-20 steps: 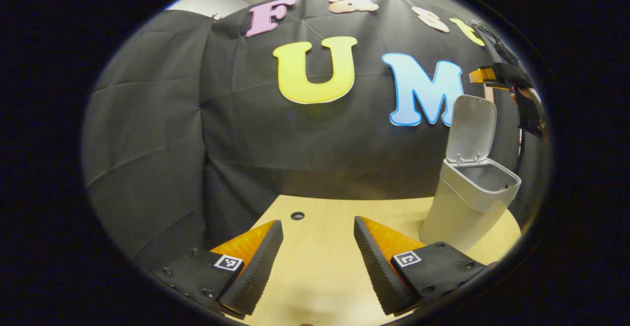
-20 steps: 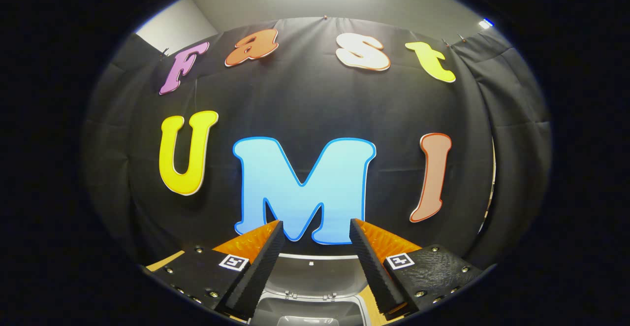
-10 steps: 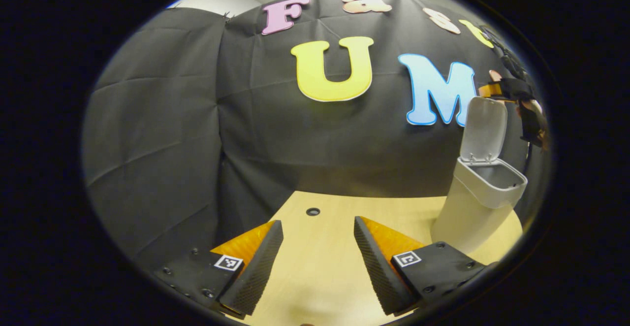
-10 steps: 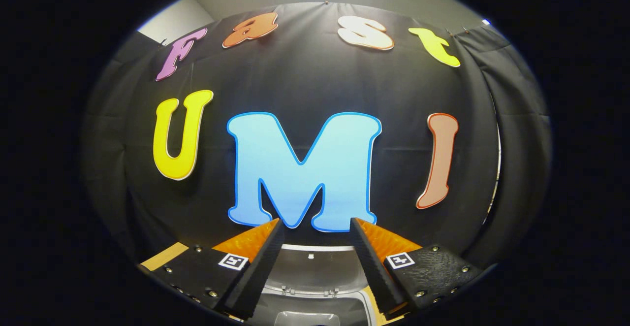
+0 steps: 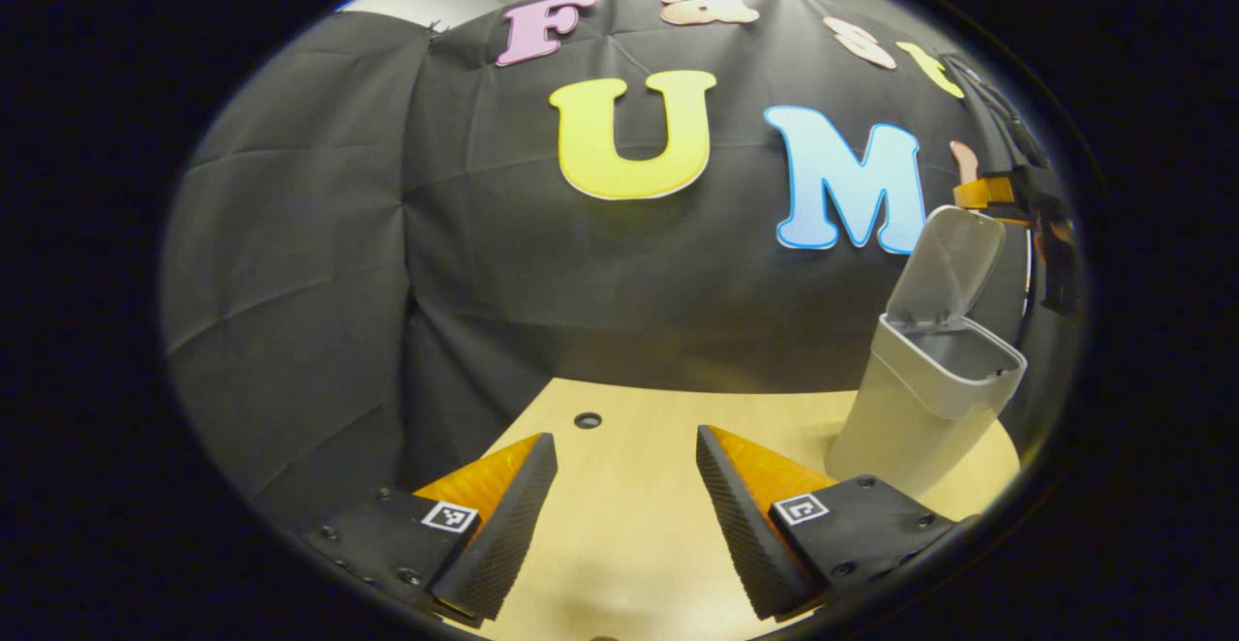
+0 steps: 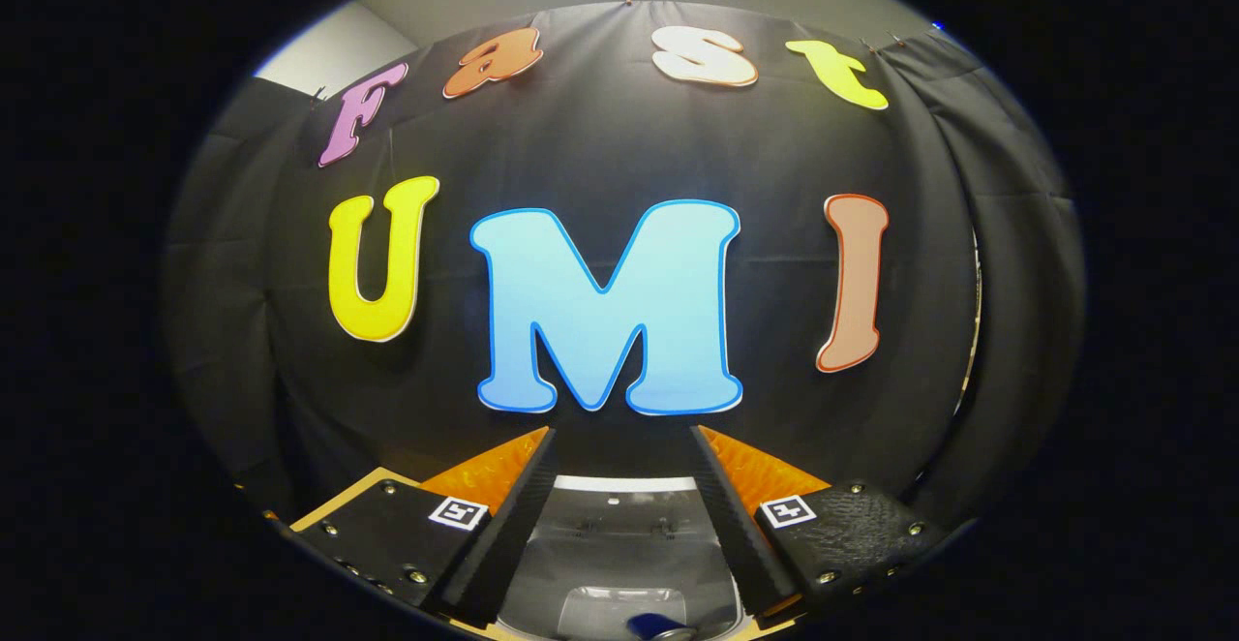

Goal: Press the lid of the desktop garbage bin to open it, pick up the crumpled paper on the desktop and throw it into the bin, then pick up the pop can on the desktop and drop it into the bin, and finally close the garbage bin lid.

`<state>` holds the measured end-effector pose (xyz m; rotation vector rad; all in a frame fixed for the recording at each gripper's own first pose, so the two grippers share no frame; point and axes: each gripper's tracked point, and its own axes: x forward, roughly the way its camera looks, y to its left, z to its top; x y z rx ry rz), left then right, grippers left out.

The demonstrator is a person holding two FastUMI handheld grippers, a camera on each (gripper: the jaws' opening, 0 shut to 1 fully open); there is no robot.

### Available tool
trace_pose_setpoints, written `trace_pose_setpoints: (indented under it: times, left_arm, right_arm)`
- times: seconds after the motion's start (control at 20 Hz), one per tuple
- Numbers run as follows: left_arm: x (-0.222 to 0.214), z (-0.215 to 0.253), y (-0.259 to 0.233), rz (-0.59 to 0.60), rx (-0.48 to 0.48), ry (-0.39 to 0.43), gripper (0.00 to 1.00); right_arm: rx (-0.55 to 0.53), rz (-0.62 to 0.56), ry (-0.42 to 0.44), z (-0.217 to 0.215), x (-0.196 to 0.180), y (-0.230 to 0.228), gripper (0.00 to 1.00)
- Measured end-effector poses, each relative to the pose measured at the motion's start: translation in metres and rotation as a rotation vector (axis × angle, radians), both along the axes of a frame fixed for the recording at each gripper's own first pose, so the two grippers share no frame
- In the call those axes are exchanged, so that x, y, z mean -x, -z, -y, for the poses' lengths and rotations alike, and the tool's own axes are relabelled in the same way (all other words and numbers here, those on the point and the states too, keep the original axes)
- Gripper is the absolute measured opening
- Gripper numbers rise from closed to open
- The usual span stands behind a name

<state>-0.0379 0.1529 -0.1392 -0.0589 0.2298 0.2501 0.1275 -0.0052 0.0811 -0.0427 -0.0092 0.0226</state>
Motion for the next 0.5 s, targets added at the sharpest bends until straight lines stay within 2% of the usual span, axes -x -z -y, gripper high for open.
trace_pose_setpoints:
  times: [0.15, 0.2, 0.5]
  left_arm:
    - [-0.009, 0.013, -0.003, 0.006, 0.005, 0.030, 0.95]
    - [-0.013, 0.015, -0.003, 0.009, 0.005, 0.036, 0.99]
    - [-0.019, 0.022, -0.006, 0.014, 0.008, 0.055, 0.99]
  right_arm:
    - [0.002, -0.027, -0.005, -0.001, 0.012, 0.013, 0.87]
    - [0.001, -0.036, -0.007, -0.001, 0.015, 0.017, 0.87]
    - [0.000, -0.131, -0.010, 0.000, 0.026, 0.061, 0.87]
